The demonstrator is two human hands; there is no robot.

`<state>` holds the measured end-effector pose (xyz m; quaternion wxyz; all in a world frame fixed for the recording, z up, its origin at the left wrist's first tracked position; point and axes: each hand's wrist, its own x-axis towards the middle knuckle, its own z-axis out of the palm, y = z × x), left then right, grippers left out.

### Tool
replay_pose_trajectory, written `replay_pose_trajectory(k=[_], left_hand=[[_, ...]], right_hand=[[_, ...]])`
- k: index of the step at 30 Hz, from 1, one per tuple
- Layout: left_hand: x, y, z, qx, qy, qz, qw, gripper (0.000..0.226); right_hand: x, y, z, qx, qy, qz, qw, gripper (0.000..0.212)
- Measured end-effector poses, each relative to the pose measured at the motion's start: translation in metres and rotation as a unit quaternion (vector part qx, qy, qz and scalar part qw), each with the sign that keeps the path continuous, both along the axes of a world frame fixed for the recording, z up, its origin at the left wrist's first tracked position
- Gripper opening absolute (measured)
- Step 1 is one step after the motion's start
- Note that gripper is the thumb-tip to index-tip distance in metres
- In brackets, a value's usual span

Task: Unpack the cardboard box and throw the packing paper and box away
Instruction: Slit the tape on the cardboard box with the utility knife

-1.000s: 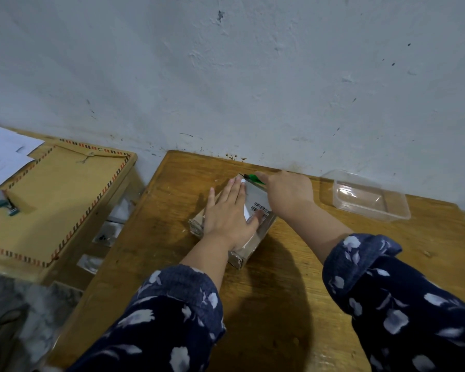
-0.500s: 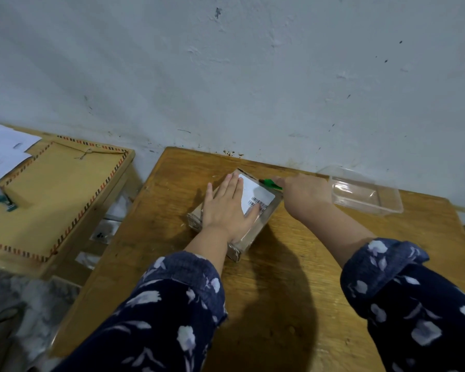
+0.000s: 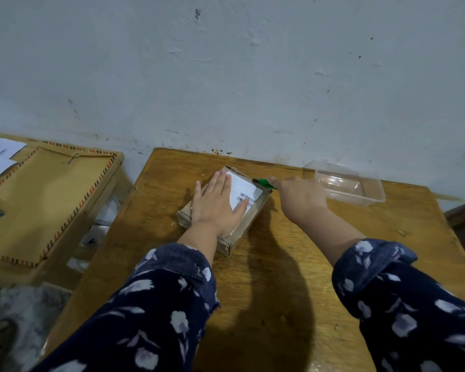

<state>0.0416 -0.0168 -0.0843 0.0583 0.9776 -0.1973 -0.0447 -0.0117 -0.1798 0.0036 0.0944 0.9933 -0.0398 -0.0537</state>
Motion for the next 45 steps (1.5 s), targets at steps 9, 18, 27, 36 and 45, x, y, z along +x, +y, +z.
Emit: replay_pose_trajectory(k=[9,18,27,36,45], left_hand=[[-0.001,0.0,0.001,-0.001,0.002,-0.001,1.0,0.08],[0.0,-0.001,0.0,-0.007,-0.003,-0.004,1.0,0.081],[0.0,0.0,-0.001,-0.011,0.0,-0.004,1.0,0.081],[-0.005,-0.005,0.0,-0.027,0.009,0.015,0.999,0.08],[-0.007,-0.008,0.003,-0.022,0.016,0.024,0.999,0.077]], right_hand=[[-0.01,-0.01,-0.012,-0.009,-0.019,-0.003,1.0,0.065],[-0.019,-0.017,-0.012,0.007,-0.02,-0.008,1.0,0.066],[-0.022,-0.025,-0.006,0.011,-0.011,-0.058,0.998,0.061],[0.006,-0.009,-0.019,0.17,-0.045,-0.091,0.98,0.046],[0.036,0.014,-0.019,0.097,-0.018,-0.032,0.995,0.057]])
